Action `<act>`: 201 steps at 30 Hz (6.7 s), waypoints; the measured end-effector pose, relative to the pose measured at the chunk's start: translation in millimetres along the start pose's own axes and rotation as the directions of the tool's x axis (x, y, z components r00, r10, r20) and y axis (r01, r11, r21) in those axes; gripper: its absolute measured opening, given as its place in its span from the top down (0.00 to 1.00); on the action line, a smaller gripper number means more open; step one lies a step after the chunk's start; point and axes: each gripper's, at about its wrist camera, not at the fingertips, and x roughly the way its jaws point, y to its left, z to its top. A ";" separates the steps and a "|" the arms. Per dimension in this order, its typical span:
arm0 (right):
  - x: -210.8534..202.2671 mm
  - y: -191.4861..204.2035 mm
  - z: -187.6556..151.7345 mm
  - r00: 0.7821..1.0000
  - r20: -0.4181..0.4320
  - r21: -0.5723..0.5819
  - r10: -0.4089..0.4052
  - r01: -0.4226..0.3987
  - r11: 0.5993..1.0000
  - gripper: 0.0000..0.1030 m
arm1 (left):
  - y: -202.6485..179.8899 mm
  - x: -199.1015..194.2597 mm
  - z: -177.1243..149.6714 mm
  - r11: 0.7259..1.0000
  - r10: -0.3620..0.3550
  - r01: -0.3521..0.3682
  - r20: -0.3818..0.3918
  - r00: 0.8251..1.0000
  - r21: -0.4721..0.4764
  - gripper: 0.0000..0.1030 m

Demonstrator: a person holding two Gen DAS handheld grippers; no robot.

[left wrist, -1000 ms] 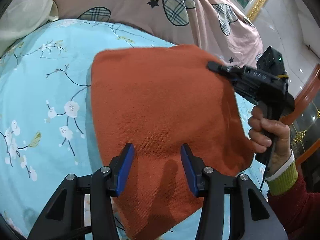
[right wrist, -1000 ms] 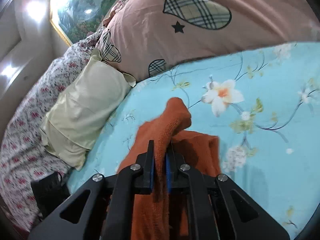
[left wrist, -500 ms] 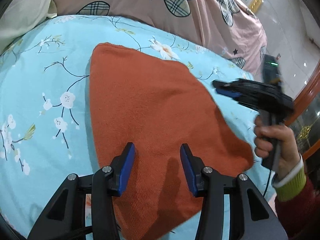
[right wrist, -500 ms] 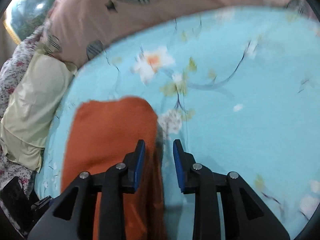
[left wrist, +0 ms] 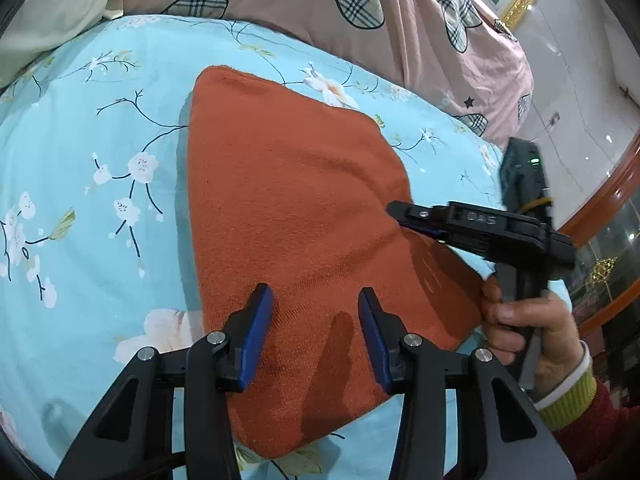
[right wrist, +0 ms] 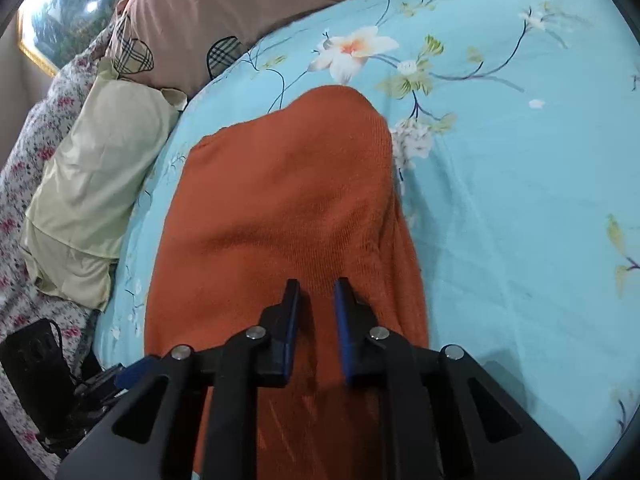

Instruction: Fold small clothes

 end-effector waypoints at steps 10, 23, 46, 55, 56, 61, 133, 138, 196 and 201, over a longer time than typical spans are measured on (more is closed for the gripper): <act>-51.3 25.0 -56.9 1.000 0.027 -0.135 -0.012 0.016 0.991 0.74 | -7.7 -21.3 -36.2 0.999 0.038 -0.037 -0.035 0.999 0.017 0.49; -51.4 -3.4 -94.9 0.999 0.047 -0.083 -0.008 0.012 0.996 0.75 | -20.0 -18.0 -53.0 0.988 0.152 -0.152 -0.020 0.988 -0.002 0.46; -2.4 -15.7 17.2 0.987 0.067 0.000 -0.144 0.144 0.990 0.83 | -0.3 -15.4 -21.0 0.925 0.379 -0.379 -0.021 0.925 -0.029 0.27; -47.4 -14.1 -1.3 0.983 0.137 0.023 -0.126 0.124 0.992 0.71 | 5.9 -26.5 -28.7 0.909 0.411 -0.412 -0.037 0.911 -0.052 0.23; -58.3 -8.9 -6.6 0.982 0.152 0.010 -0.114 0.114 0.993 0.71 | 5.6 -27.8 -30.4 0.902 0.426 -0.428 -0.041 0.904 -0.056 0.22; -96.3 18.3 -45.3 0.980 0.183 -0.064 -0.071 0.084 0.994 0.32 | -0.1 -34.0 -40.1 0.870 0.487 -0.490 -0.056 0.872 -0.060 0.19; -97.5 78.1 -94.3 0.988 0.059 -0.387 -0.142 0.153 0.909 0.00 | -62.6 -70.4 -38.5 0.754 0.624 -0.634 0.115 0.773 0.173 0.14; -96.3 80.1 -91.4 0.988 0.058 -0.391 -0.144 0.155 0.907 0.00 | -62.0 -70.0 -36.5 0.756 0.622 -0.632 0.112 0.775 0.172 0.14; -80.5 83.8 -71.4 0.986 0.042 -0.389 -0.161 0.164 0.906 0.00 | -49.6 -60.7 -12.4 0.769 0.609 -0.619 0.113 0.785 0.158 0.14; -80.5 83.8 -71.2 0.986 0.041 -0.390 -0.161 0.164 0.906 0.00 | -49.9 -60.3 -12.3 0.769 0.609 -0.620 0.113 0.785 0.159 0.14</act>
